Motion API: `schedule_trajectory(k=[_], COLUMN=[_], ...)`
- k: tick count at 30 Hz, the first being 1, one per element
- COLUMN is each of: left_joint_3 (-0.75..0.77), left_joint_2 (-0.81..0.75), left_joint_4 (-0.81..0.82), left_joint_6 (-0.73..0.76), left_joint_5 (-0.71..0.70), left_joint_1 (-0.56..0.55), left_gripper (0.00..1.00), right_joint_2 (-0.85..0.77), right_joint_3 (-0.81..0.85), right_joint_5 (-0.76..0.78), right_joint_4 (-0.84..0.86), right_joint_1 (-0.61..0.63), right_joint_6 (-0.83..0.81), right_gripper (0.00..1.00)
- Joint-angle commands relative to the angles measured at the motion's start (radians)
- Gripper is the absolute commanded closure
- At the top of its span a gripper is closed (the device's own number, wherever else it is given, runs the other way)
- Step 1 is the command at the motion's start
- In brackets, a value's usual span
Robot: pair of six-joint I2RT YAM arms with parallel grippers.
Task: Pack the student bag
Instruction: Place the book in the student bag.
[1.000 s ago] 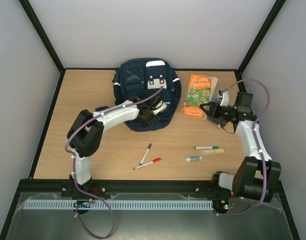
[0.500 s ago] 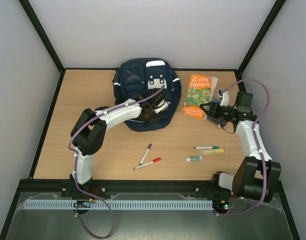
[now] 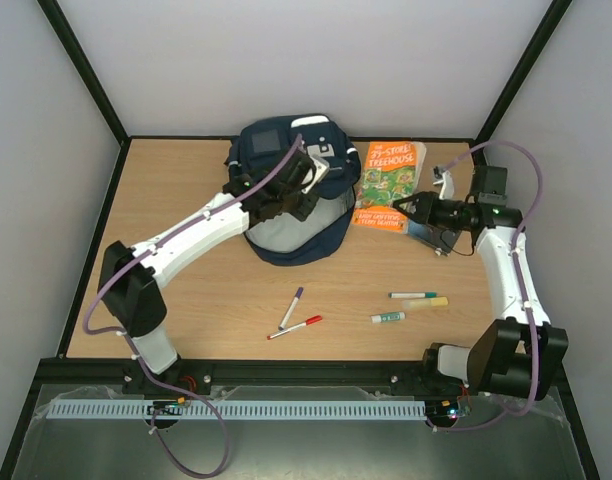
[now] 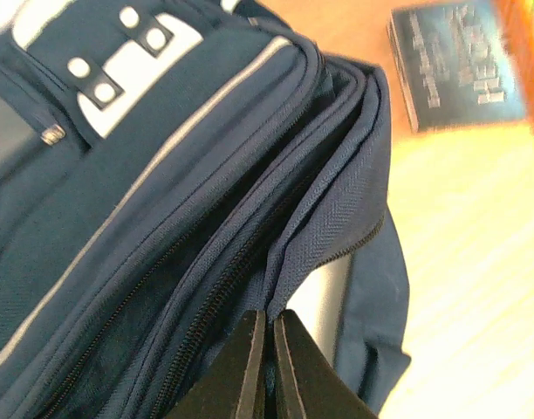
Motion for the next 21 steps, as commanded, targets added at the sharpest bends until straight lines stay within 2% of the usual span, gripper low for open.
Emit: schedule_trajectory(k=[1,7,12,16,21], left_joint_3=[0.046,0.094,0.123,0.127,0.099], left_joint_2=[-0.058,-0.045,-0.01,-0.007,-0.022], left_joint_4=[0.101,0.142,0.159,0.158,0.188], left_joint_6=[-0.06,-0.099,-0.128,-0.151,-0.161], left_joint_5=[-0.042,-0.031,0.019,0.054,0.071], left_joint_1=[0.003,0.027,0.054,0.056,0.056], left_gripper=[0.98,0.98,0.98,0.98,0.97], right_joint_2=[0.045,0.08,0.1,0.1,0.141], right_joint_3=[0.056,0.047,-0.008,-0.086,-0.14], right_joint_5=[-0.153,-0.15,-0.13,-0.128,-0.176], right_joint_4=[-0.224,-0.377,-0.416,-0.377,-0.248], right_joint_1=[0.035,0.096,0.161,0.227,0.376], right_joint_6=[0.005,-0.033,-0.036,-0.032,0.008], right_gripper=[0.99,0.99,0.99,0.99,0.99])
